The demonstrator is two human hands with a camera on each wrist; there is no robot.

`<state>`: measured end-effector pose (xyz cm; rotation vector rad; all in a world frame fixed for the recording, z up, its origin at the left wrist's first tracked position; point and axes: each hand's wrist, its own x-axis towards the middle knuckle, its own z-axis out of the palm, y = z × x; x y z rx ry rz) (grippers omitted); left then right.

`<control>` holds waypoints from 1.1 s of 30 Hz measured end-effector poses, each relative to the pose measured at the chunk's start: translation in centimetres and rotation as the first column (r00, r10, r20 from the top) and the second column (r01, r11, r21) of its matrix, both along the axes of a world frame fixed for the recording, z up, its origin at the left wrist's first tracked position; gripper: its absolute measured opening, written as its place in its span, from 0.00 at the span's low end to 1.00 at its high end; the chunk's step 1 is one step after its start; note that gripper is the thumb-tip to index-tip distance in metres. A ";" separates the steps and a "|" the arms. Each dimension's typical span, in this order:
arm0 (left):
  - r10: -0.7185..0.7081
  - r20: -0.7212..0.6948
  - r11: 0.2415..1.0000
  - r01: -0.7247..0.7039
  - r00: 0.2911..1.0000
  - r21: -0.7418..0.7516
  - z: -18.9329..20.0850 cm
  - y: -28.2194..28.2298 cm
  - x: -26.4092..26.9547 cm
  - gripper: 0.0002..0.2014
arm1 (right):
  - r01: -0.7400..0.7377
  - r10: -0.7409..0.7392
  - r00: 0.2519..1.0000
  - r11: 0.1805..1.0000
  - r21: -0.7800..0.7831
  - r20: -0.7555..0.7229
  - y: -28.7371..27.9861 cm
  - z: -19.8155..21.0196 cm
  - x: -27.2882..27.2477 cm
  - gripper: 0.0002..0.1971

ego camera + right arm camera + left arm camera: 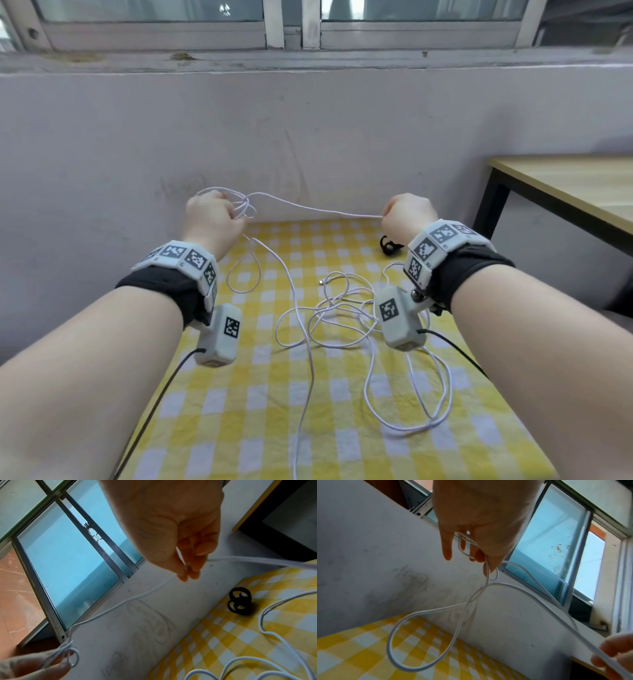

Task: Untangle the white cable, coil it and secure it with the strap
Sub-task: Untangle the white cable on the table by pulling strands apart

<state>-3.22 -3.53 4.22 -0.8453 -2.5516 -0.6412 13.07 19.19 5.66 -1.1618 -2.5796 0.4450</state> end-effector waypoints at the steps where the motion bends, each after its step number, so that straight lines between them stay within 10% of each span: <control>1: -0.037 -0.052 0.999 0.036 0.998 -0.009 0.2 0.2 0.1 0.13 | -0.005 0.005 0.997 1.000 0.008 0.075 -0.2 0.1 0.2 0.14; 4: -0.139 -0.126 0.987 0.126 0.982 -0.102 0.6 1.2 1.0 0.13 | -0.157 0.151 0.980 0.987 0.036 0.129 -1.6 0.4 0.0 0.17; 10: -0.313 -0.131 0.932 0.277 0.941 -0.235 1.0 2.9 3.3 0.13 | -0.560 0.424 0.812 0.760 -0.330 -0.401 -6.3 0.4 -1.8 0.23; 23: -0.258 -0.174 0.822 0.121 0.950 -0.557 0.4 2.7 4.7 0.16 | -0.452 0.245 0.728 0.874 -0.179 -0.640 -5.2 0.5 -2.2 0.10; 25: -0.292 0.102 0.888 0.309 0.951 -0.339 -0.1 2.9 4.5 0.21 | -0.440 0.225 0.721 0.879 -0.182 -0.655 -5.2 0.2 -2.4 0.10; 28: -0.569 0.500 0.808 0.327 0.653 0.491 0.2 2.9 4.8 0.14 | -0.464 0.239 0.723 0.863 -0.200 -0.648 -5.2 0.1 -2.3 0.09; 30: -0.558 0.379 0.782 0.314 0.738 0.539 1.1 2.7 4.6 0.00 | -0.493 0.272 0.724 0.846 -0.200 -0.634 -5.1 0.2 -2.1 0.09; 33: -0.419 0.171 0.873 0.344 0.892 0.346 1.8 3.1 4.2 0.13 | -0.541 0.316 0.714 0.815 -0.206 -0.625 -5.3 0.3 -2.1 0.07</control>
